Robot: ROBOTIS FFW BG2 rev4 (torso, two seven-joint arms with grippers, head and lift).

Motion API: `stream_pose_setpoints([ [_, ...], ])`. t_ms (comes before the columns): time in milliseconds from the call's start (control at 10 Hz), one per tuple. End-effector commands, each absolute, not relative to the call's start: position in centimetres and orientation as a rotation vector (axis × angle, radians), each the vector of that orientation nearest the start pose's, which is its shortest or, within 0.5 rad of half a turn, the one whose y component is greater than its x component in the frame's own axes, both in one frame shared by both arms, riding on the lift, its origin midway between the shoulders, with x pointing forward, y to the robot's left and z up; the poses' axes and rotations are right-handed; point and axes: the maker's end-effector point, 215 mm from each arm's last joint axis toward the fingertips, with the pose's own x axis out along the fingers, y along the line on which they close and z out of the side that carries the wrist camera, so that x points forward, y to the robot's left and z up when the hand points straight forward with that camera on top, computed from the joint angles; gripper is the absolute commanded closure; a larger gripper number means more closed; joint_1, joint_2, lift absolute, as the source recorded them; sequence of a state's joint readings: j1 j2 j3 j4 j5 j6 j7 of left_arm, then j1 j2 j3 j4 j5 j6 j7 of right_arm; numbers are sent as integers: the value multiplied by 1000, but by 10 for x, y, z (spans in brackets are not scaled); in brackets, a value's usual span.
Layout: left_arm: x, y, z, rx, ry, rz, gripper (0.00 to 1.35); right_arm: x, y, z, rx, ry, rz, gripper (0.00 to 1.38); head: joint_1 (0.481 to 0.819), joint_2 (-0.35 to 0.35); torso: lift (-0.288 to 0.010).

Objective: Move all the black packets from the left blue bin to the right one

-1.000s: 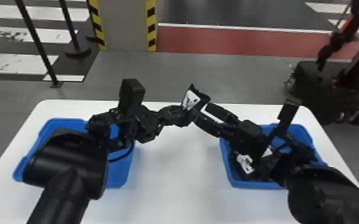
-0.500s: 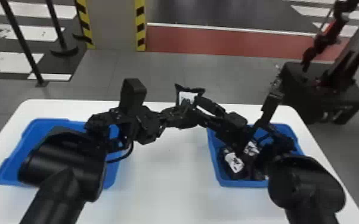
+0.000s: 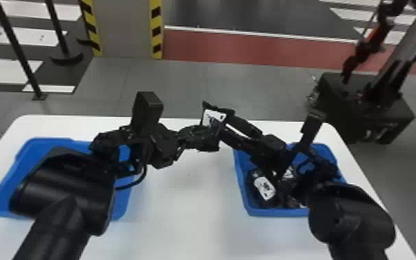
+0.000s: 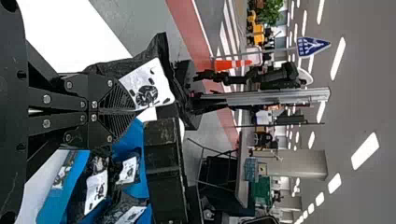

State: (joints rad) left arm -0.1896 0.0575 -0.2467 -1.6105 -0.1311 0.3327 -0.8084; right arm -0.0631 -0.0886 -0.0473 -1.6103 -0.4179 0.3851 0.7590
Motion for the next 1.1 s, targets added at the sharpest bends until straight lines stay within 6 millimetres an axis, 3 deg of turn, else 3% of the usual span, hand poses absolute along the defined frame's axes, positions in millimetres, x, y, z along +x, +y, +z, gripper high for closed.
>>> stream_pose_setpoints([
  [0,549,-8,-337,195,190,-980,1208,549,-117,-327,420,136,776,357,695,-126,-110],
  [400,543,-20,-335,182,184,-1006,1208,558,-128,-345,439,170,741,357,695,-132,-110],
  [700,539,-27,-338,172,198,-1022,1208,566,-126,-330,436,137,746,364,695,-150,-110],
  [800,539,-29,-335,172,193,-1025,1208,568,-125,-331,440,141,745,515,695,-151,-110],
  [900,539,-30,-334,172,190,-1028,1208,568,-124,-336,444,152,748,964,695,-151,-110],
  [1000,539,-29,-334,171,190,-1026,1208,566,-123,-339,456,159,745,1300,695,-151,-110],
])
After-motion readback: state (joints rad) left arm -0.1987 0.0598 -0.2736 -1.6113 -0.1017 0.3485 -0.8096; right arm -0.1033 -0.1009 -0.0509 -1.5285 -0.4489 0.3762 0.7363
